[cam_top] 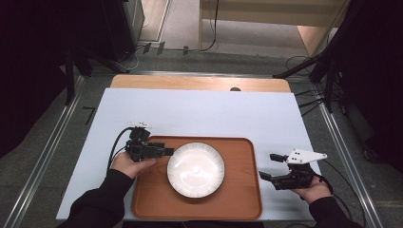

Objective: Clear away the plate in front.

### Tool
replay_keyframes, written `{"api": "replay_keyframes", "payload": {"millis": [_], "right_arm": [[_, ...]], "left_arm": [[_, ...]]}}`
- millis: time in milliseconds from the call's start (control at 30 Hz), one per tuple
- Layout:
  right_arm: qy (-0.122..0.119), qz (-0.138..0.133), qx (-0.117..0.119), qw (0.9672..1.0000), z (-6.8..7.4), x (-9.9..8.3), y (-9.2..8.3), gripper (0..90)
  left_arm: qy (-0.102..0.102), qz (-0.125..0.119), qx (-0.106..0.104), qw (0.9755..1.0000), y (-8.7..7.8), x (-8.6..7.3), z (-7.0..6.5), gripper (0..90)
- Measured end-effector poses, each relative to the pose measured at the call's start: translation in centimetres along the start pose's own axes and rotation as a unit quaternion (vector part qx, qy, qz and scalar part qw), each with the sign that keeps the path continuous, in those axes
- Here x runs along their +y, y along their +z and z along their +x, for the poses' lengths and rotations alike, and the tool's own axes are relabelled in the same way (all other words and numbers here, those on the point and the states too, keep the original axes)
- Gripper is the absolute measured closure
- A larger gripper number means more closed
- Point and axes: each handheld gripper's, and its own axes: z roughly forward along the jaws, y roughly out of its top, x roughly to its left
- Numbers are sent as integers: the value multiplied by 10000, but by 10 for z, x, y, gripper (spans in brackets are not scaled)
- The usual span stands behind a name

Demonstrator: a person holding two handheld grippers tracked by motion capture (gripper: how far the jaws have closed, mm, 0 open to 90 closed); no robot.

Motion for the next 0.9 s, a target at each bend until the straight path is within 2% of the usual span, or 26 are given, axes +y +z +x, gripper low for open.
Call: {"api": "replay_keyframes", "payload": {"millis": [100, 233, 367, 533, 767, 900], "right_arm": [[-6, 11, -17, 10000, 0, 0, 0, 199], [-2, 11, -12, 10000, 0, 0, 0, 199], [11, -1, -6, 10000, 0, 0, 0, 200], [15, 10, -3, 10000, 0, 0, 0, 200], [17, 18, -3, 10000, 0, 0, 0, 200], [17, 16, -2, 10000, 0, 0, -1, 199]], "left_arm": [[-54, -50, -19, 10000, -4, -2, 2, 372], [29, -37, 25, 10000, -11, -5, 5, 362], [122, -22, 173, 9998, -19, -9, 9, 356], [90, -75, 190, 9998, -25, -14, 11, 346], [204, -48, 338, 9992, -36, -23, 15, 341], [317, 48, 416, 9986, -42, -27, 17, 334]]}}
